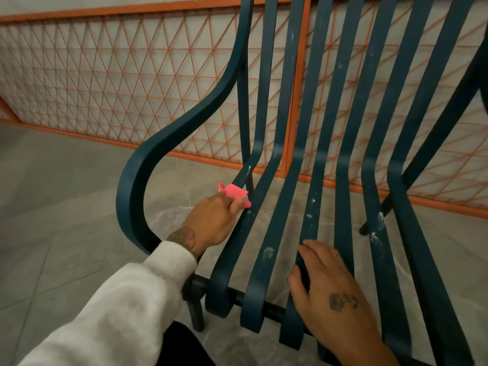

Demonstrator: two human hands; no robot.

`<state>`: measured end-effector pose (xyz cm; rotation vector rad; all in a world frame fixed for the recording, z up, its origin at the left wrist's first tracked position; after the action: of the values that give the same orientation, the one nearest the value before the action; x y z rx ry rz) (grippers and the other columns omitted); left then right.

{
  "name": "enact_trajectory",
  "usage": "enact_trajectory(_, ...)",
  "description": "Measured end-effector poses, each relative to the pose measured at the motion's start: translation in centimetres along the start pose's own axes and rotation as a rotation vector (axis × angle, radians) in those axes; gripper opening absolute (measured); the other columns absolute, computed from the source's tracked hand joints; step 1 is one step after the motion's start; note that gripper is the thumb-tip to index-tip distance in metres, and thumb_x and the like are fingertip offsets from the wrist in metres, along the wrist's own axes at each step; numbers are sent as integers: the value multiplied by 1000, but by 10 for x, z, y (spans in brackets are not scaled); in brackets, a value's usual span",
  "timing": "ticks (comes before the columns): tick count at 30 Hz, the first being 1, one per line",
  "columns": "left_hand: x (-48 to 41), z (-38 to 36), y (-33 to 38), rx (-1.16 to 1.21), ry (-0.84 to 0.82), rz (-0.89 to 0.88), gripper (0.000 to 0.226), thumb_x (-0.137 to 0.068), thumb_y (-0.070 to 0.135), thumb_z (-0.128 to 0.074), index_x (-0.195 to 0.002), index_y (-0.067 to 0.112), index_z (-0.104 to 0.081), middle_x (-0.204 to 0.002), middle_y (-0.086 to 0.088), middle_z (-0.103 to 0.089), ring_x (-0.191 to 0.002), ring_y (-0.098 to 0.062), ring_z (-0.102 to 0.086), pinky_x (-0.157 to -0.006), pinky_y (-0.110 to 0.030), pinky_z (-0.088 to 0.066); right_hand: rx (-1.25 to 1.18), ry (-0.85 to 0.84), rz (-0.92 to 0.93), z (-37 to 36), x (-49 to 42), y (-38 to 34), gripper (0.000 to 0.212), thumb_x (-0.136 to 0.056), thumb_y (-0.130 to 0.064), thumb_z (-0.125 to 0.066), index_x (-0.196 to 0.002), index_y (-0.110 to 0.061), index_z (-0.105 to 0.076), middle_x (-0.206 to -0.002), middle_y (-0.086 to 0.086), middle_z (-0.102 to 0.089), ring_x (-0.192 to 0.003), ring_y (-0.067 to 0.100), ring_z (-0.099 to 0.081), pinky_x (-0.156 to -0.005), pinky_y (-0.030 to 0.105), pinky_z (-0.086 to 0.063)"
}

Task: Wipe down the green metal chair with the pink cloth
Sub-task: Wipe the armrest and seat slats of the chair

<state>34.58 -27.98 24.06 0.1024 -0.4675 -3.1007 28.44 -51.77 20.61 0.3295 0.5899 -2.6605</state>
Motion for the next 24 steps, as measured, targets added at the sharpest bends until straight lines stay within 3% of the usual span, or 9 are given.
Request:
enact_trajectory(3,16,3,-9,183,31,166,32,-105,27,-37,-125,18,-61,-109,-10,-66,-82,-24,-66,-66,-22,-49,25,12,3,-2,-2,3,35,-83,-13,-71,-118,-6,-69,-119,6,-66,-114,23,-62,-99,35,-50)
enact_trajectory(5,16,6,-10,268,20,250,33,-103,23,-42,-131,20,-59,-99,-8,-66,-63,-18,-66,-47,-15,-49,18,32,33,-2,-2,1,32,-85,-12,-64,-115,-5,-69,-116,7,-66,-110,25,-64,-95,40,-55)
enact_trajectory(7,6,7,-8,294,17,287,32,-102,21,-44,-129,20,-61,-92,-5,-66,-56,-19,-65,-40,-16,-48,-17,-24,31,5,-8,-2,33,-93,-21,-47,-116,-9,-67,-114,2,-63,-108,21,-58,-94,38,-55)
enact_trajectory(9,-4,9,-3,269,6,290,30,-102,17,-41,-122,20,-64,-86,-1,-64,-55,-18,-63,-38,-16,-44,-40,-121,4,13,-26,4,29,-97,-28,-45,-116,-16,-64,-114,-2,-57,-108,15,-49,-96,34,-49)
enact_trajectory(14,-18,6,0,229,12,303,31,-102,18,-42,-121,22,-66,-113,-5,-65,-70,-10,-55,-49,-14,-36,-38,-91,35,32,-90,20,22,-97,-30,-51,-104,-16,-67,-104,0,-60,-102,18,-51,-92,36,-45)
enact_trajectory(17,-28,6,2,237,-15,313,27,-101,23,-48,-118,20,-68,-111,-7,-67,-80,-18,-61,-69,-27,-53,28,-24,-19,43,-120,42,24,-97,-30,-51,-106,-15,-67,-108,2,-60,-104,20,-53,-93,35,-45)
enact_trajectory(19,-38,8,3,195,-44,318,27,-100,23,-51,-118,16,-69,-115,-9,-68,-96,-24,-63,-97,-40,-49,18,-13,-192,51,-143,76,26,-97,-33,-51,-106,-15,-67,-109,5,-61,-103,24,-56,-92,39,-48)
enact_trajectory(20,-43,8,4,189,-52,317,26,-99,24,-52,-117,15,-69,-116,-10,-69,-101,-25,-63,-103,-42,-44,-4,-38,-312,57,-154,96,28,-96,-37,-52,-106,-15,-66,-110,7,-61,-101,26,-58,-91,42,-51)
enact_trajectory(24,-59,10,4,359,-57,319,20,-96,28,-60,-103,17,-76,-100,-1,-73,-85,-13,-63,-105,-37,-41,-118,-183,-633,69,-170,144,38,-94,-50,-58,-109,-15,-58,-111,6,-59,-98,26,-57,-89,38,-49)
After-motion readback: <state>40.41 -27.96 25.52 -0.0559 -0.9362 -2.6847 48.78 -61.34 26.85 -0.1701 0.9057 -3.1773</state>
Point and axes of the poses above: each hand's wrist, its own x-axis away from the middle knuckle, its own z-axis out of the back of the hand, y = z × x, the point moved 1 cm from there along -x, towards the middle knuckle
